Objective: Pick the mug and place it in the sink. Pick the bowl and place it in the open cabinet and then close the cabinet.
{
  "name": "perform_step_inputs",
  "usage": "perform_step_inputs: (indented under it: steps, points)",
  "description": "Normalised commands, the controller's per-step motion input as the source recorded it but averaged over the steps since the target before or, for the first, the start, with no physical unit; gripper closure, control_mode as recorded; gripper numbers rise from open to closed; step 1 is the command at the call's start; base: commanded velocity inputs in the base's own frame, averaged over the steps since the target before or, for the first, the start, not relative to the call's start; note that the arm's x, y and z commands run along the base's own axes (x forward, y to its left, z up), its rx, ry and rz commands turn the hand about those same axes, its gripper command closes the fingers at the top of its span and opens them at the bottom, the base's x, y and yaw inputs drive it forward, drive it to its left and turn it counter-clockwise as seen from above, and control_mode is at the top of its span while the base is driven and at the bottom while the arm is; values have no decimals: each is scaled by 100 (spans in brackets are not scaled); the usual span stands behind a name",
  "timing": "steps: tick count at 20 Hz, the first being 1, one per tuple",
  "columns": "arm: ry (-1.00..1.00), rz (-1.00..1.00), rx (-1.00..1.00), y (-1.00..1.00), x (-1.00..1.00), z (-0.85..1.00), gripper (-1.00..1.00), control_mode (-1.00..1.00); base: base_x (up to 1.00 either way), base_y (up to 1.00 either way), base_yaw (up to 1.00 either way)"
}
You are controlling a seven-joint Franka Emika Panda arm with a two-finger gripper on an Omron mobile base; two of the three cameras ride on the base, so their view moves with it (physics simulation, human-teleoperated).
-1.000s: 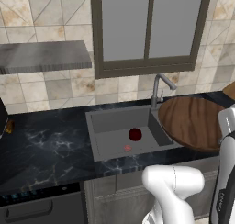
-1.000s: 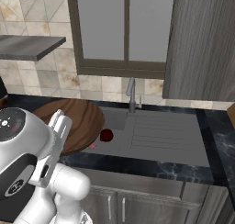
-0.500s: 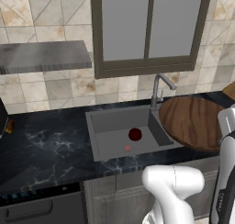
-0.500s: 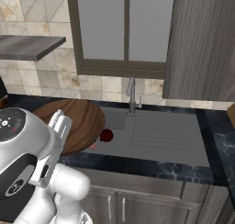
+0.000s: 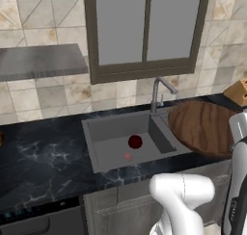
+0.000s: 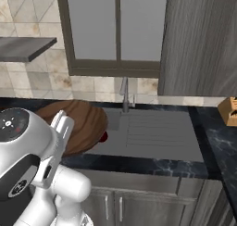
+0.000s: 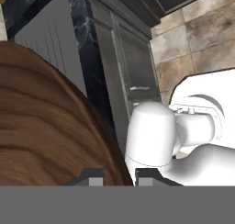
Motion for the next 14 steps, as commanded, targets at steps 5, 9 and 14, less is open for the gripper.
perform_step_inputs:
  steps: [5, 9, 14]
  points:
    - [0, 0, 0, 0, 0, 0, 100, 100, -7, 0, -41]
    - [0, 0, 0, 0, 0, 0, 100, 100, -8, 0, -43]
    - [0, 0, 0, 0, 0, 0, 100, 100, -11, 0, -50]
